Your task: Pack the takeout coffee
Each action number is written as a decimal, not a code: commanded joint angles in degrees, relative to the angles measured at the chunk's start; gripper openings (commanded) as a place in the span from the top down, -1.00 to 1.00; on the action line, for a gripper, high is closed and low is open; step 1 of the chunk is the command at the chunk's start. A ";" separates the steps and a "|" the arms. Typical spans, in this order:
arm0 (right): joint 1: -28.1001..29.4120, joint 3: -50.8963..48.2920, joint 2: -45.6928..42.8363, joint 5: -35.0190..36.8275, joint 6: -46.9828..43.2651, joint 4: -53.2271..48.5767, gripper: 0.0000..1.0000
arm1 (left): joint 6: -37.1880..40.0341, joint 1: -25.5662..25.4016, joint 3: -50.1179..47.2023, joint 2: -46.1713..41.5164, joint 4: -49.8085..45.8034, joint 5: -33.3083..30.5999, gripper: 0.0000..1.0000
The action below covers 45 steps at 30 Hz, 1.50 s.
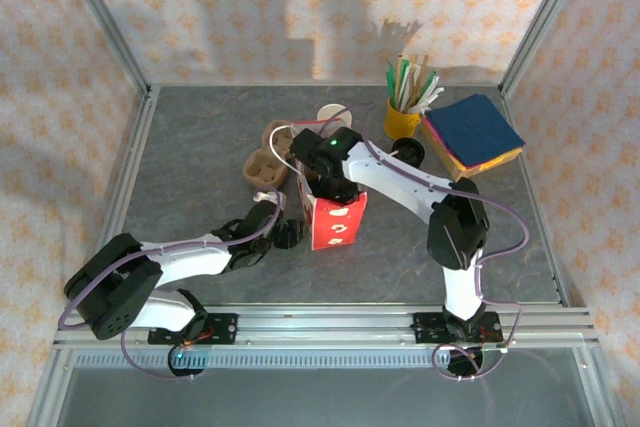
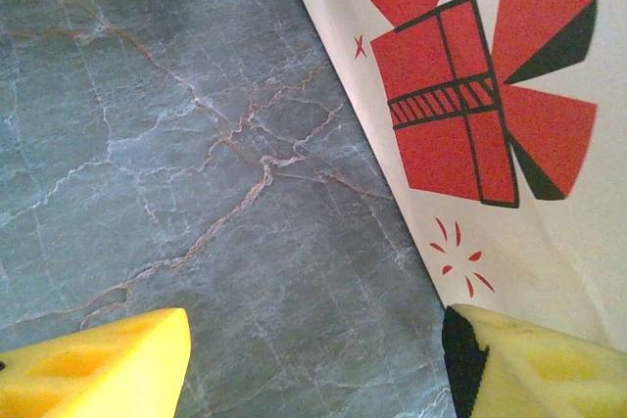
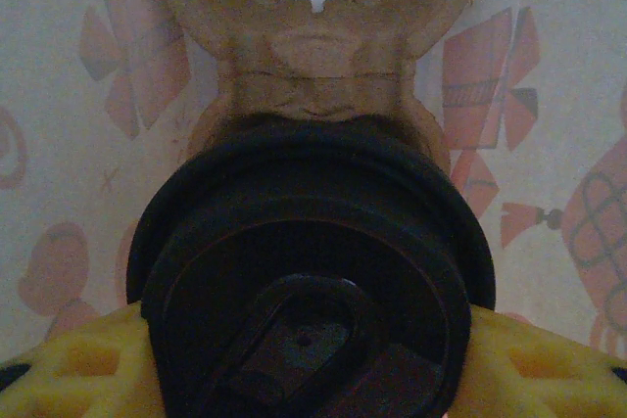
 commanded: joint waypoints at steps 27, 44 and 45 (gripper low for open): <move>1.15 3.12 1.62 3.86 1.05 -3.16 -0.72 | 0.16 -0.39 -0.61 -1.87 -0.62 -2.00 -0.42; 1.17 3.73 0.60 4.81 1.39 -3.70 -0.76 | 0.12 -0.39 -0.61 -2.17 -0.90 -2.18 -0.43; 1.14 3.95 0.56 4.95 1.47 -3.79 -0.76 | 0.12 -0.39 -0.61 -2.22 -0.81 -2.18 -0.43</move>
